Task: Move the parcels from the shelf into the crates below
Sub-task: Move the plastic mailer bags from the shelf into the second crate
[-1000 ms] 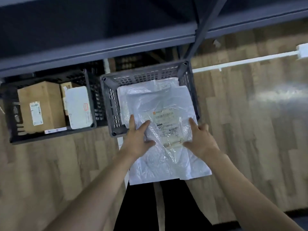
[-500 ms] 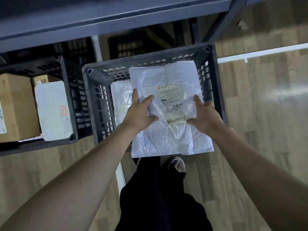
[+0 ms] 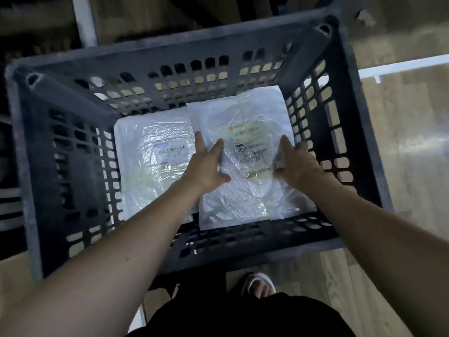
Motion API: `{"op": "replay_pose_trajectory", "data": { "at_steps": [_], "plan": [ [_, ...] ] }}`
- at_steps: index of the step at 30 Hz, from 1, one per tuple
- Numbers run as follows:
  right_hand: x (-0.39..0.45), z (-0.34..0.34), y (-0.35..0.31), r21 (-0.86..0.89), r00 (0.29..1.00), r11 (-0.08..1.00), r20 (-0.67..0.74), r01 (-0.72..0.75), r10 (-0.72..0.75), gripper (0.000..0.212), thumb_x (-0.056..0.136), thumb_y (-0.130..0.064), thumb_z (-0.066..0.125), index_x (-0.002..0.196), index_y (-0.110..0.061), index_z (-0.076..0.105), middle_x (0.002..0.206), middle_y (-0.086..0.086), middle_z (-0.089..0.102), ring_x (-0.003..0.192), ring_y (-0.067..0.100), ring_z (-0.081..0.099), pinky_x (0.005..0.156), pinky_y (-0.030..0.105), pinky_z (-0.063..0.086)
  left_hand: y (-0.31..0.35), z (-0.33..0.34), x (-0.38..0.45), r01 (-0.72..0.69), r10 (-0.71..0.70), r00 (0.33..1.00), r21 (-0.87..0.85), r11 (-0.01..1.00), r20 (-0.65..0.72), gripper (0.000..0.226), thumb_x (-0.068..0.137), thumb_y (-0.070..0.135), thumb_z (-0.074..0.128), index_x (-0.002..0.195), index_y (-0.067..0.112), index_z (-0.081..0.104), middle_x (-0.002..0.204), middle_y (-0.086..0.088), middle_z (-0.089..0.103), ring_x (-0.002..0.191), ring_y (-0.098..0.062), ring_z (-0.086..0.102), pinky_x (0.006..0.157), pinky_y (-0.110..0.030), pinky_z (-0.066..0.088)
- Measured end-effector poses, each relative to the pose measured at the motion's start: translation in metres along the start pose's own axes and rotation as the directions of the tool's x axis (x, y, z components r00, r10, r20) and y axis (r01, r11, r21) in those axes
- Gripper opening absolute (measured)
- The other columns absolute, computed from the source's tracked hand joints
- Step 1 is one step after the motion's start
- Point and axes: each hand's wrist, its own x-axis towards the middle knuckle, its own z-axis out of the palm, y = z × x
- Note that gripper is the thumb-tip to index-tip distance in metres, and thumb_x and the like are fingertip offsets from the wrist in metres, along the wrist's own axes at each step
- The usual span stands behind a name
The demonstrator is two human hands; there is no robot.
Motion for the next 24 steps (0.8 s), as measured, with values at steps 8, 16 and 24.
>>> {"op": "replay_pose_trajectory", "data": {
  "at_steps": [8, 16, 24],
  "plan": [
    [0.036, 0.027, 0.004, -0.276, 0.987, 0.957, -0.111, 0.086, -0.120, 0.106, 0.087, -0.029, 0.068, 0.150, -0.014, -0.016, 0.155, 0.024, -0.008, 0.145, 0.036, -0.003, 0.117, 0.039, 0.013, -0.006, 0.025, 0.025, 0.015, 0.111, 0.979, 0.606, 0.795, -0.169, 0.104, 0.074, 0.060, 0.067, 0.150, 0.029, 0.002, 0.147, -0.019, -0.036, 0.141, -0.038, -0.020, 0.114, -0.045, -0.009],
    [0.079, 0.024, -0.014, -0.581, 0.938, 0.766, -0.012, 0.276, -0.347, 0.135, 0.070, -0.051, 0.078, 0.145, -0.003, -0.023, 0.154, 0.019, -0.025, 0.144, 0.033, -0.018, 0.117, 0.043, -0.001, -0.013, 0.021, 0.061, -0.047, 0.101, 0.995, 0.773, 0.633, -0.022, 0.127, 0.068, 0.078, 0.055, 0.146, 0.017, -0.025, 0.149, -0.020, -0.033, 0.139, -0.035, -0.028, 0.112, -0.044, -0.016],
    [0.084, 0.019, -0.014, -0.590, 0.929, 0.747, 0.016, 0.308, -0.370, 0.136, 0.066, -0.056, 0.077, 0.147, -0.005, -0.019, 0.156, 0.017, -0.021, 0.146, 0.033, -0.009, 0.118, 0.042, 0.005, -0.008, 0.015, 0.064, -0.058, 0.094, 0.996, 0.786, 0.616, -0.001, 0.126, 0.067, 0.081, 0.053, 0.147, 0.017, -0.021, 0.151, -0.021, -0.027, 0.140, -0.037, -0.023, 0.113, -0.049, -0.010]
  ]
}}
